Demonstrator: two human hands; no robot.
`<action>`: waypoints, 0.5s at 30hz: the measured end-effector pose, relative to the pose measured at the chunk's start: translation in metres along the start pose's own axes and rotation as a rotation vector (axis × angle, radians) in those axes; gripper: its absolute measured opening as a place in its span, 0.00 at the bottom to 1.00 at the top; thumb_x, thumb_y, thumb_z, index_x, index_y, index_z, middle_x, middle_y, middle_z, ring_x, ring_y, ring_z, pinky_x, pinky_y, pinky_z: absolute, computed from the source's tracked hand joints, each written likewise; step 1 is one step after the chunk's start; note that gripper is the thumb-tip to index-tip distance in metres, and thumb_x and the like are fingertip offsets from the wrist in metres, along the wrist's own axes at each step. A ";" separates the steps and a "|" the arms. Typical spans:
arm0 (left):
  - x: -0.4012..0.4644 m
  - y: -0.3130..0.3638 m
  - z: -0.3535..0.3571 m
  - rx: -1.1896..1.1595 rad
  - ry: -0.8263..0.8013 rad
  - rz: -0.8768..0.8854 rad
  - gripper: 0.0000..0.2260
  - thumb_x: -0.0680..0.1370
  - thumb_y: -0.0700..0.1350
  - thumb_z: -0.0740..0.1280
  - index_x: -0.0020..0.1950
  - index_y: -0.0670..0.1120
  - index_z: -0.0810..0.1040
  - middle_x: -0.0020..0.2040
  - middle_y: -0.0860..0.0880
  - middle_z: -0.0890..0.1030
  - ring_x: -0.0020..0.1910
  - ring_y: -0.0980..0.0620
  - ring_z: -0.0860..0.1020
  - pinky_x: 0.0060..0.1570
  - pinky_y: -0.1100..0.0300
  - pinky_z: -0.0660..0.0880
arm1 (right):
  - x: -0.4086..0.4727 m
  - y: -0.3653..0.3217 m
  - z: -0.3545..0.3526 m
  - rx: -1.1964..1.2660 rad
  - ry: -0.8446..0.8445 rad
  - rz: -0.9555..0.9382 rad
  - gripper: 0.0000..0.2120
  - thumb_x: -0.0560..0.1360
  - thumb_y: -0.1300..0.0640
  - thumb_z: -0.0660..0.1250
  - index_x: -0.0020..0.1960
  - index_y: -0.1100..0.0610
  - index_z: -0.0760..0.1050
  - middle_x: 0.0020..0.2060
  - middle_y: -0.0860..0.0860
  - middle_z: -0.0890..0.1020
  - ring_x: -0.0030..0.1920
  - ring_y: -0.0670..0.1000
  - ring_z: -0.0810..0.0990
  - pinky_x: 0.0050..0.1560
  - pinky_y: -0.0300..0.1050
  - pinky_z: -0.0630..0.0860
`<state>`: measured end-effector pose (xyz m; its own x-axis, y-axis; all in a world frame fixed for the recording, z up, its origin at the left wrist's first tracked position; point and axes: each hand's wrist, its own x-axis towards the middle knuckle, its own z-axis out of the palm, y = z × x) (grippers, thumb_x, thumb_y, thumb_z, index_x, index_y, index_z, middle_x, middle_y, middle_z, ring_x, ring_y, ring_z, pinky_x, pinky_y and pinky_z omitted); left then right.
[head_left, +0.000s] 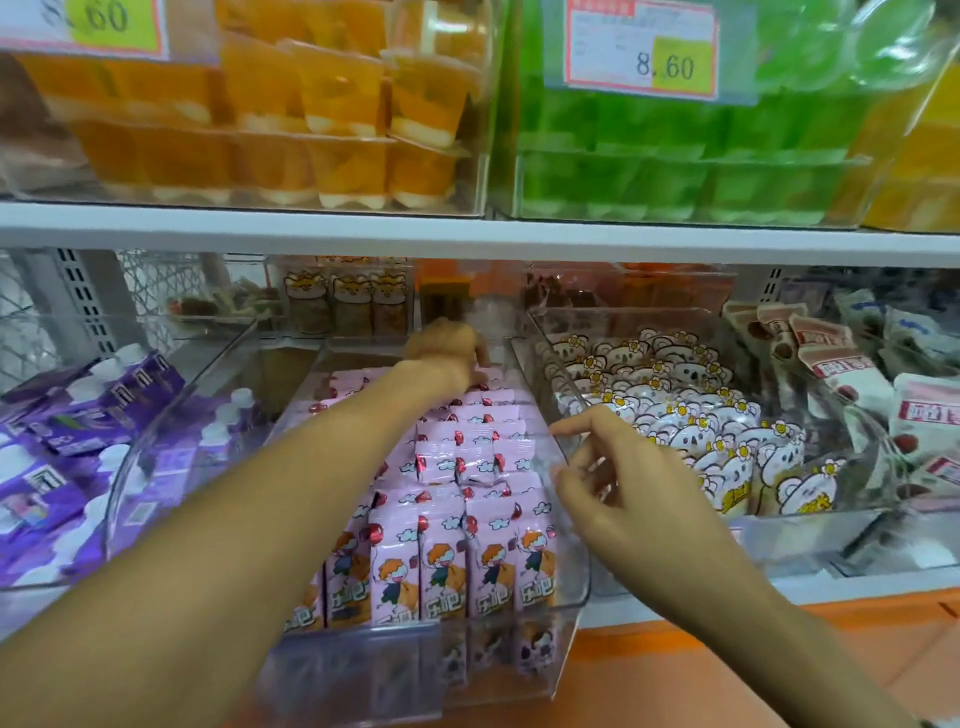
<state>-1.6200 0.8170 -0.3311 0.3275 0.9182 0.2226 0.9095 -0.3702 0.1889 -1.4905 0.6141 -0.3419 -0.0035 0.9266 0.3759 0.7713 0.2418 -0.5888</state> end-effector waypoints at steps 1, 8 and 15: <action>0.000 0.001 0.000 0.000 0.012 -0.006 0.05 0.78 0.42 0.68 0.53 0.50 0.79 0.59 0.47 0.77 0.56 0.46 0.76 0.56 0.53 0.75 | 0.000 0.000 0.000 0.007 0.004 0.003 0.07 0.75 0.51 0.63 0.53 0.43 0.69 0.40 0.34 0.76 0.34 0.42 0.78 0.38 0.52 0.76; -0.006 0.010 -0.009 -0.347 0.243 -0.110 0.07 0.81 0.47 0.60 0.56 0.47 0.74 0.55 0.47 0.75 0.52 0.48 0.74 0.49 0.55 0.73 | 0.001 0.001 0.003 0.030 0.035 0.014 0.08 0.75 0.51 0.65 0.52 0.45 0.69 0.39 0.33 0.77 0.32 0.39 0.78 0.36 0.48 0.76; -0.054 0.005 -0.042 -1.097 0.388 -0.351 0.12 0.82 0.49 0.59 0.58 0.42 0.73 0.53 0.44 0.79 0.52 0.46 0.77 0.53 0.54 0.76 | 0.000 -0.011 -0.001 -0.021 0.190 -0.042 0.08 0.76 0.48 0.64 0.55 0.47 0.71 0.39 0.44 0.76 0.40 0.43 0.75 0.40 0.46 0.73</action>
<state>-1.6436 0.7597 -0.3022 -0.1618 0.9590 0.2329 0.1718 -0.2050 0.9636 -1.4982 0.6109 -0.3346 0.0828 0.8446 0.5289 0.7861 0.2709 -0.5556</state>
